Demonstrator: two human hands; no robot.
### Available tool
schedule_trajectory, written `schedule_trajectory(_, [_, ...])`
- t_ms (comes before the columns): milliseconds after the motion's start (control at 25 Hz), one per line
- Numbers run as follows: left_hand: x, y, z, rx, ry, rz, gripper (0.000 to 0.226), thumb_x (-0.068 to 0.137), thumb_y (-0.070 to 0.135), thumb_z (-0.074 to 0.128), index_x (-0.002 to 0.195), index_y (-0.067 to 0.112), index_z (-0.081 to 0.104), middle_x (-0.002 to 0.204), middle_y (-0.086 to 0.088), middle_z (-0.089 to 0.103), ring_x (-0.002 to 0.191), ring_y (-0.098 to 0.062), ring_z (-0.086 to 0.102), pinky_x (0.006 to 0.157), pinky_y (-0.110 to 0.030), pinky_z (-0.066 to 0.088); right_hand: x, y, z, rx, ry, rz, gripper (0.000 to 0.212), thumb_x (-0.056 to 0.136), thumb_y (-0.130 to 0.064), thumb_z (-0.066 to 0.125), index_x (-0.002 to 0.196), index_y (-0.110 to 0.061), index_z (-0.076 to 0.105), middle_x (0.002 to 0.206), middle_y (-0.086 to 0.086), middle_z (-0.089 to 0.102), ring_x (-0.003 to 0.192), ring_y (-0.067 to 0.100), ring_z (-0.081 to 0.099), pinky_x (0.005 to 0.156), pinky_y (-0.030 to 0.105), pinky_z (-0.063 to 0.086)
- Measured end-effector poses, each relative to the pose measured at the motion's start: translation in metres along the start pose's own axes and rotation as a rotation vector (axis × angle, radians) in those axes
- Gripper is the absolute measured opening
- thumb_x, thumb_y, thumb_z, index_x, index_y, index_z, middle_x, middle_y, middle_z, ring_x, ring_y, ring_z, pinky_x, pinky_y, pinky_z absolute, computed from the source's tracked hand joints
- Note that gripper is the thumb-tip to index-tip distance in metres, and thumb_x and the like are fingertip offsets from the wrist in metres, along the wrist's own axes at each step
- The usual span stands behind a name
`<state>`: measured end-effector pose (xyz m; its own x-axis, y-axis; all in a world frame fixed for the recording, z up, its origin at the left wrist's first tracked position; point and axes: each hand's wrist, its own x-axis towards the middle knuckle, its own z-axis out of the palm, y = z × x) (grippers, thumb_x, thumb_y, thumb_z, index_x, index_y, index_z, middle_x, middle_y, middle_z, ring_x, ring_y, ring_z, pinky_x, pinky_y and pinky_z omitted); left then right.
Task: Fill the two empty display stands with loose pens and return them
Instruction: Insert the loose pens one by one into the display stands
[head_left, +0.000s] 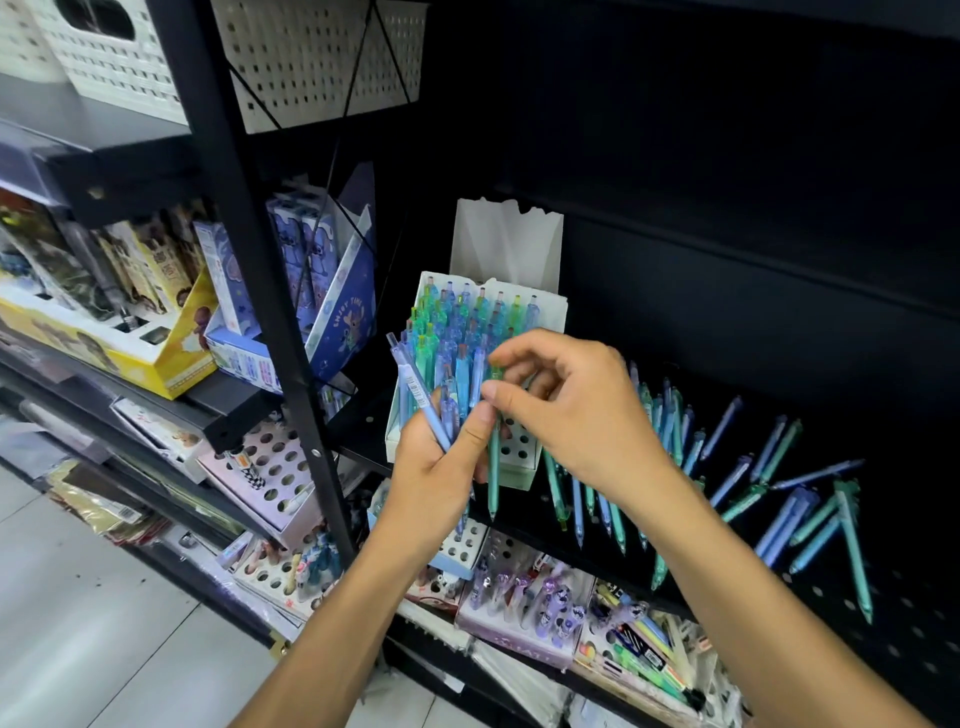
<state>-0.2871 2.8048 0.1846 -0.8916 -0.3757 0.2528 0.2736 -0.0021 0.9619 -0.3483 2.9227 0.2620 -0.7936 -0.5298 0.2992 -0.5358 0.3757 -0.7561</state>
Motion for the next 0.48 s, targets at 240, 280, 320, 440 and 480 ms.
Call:
schedule_trajectory(240, [-0.002,0.002,-0.006,0.056,0.053,0.025,0.028,0.100,0.042,0.050,0.081,0.035,0.070,0.072,-0.032,0.056,0.053,-0.020,0.048,0.077,-0.040,0.049,0.012,0.006,-0.037,0.245,0.387,-0.019,0.013,0.090,-0.011,0.068,0.093,-0.023,0.066,0.083,-0.002,0.068,0.076,0.020,0.068,0.069,0.035,0.059])
schedule_trajectory(280, [-0.002,0.002,-0.008,0.051,0.077,0.023,0.027,0.098,0.041,0.050,0.080,0.037,0.069,0.076,-0.033,0.056,0.054,-0.019,0.048,0.075,-0.041,0.048,0.018,0.009,-0.044,0.235,0.451,-0.031,0.010,0.089,-0.013,0.069,0.093,-0.022,0.066,0.082,-0.001,0.068,0.077,0.024,0.068,0.070,0.040,0.060])
schedule_trajectory(320, [-0.002,0.002,-0.010,0.049,0.093,0.021,0.027,0.097,0.041,0.050,0.078,0.037,0.068,0.077,-0.032,0.056,0.053,-0.019,0.048,0.072,-0.038,0.047,0.024,0.013,-0.046,0.207,0.477,-0.033,0.008,0.089,-0.016,0.069,0.093,-0.022,0.066,0.082,0.000,0.068,0.077,0.026,0.069,0.071,0.045,0.060])
schedule_trajectory(440, [-0.004,0.002,-0.013,0.028,0.108,0.005,0.026,0.095,0.040,0.050,0.077,0.039,0.069,0.080,-0.032,0.054,0.052,-0.018,0.048,0.065,-0.034,0.046,0.034,0.028,-0.035,0.138,0.452,-0.012,0.008,0.088,-0.017,0.070,0.095,-0.018,0.066,0.082,-0.002,0.068,0.076,0.024,0.068,0.072,0.049,0.059])
schedule_trajectory(480, [-0.004,0.003,-0.013,0.029,0.109,0.003,0.026,0.095,0.039,0.050,0.077,0.040,0.069,0.081,-0.033,0.054,0.052,-0.017,0.048,0.063,-0.035,0.046,0.036,0.033,-0.029,0.127,0.446,-0.014,0.008,0.089,-0.016,0.070,0.096,-0.017,0.066,0.082,-0.003,0.067,0.076,0.023,0.068,0.072,0.049,0.059])
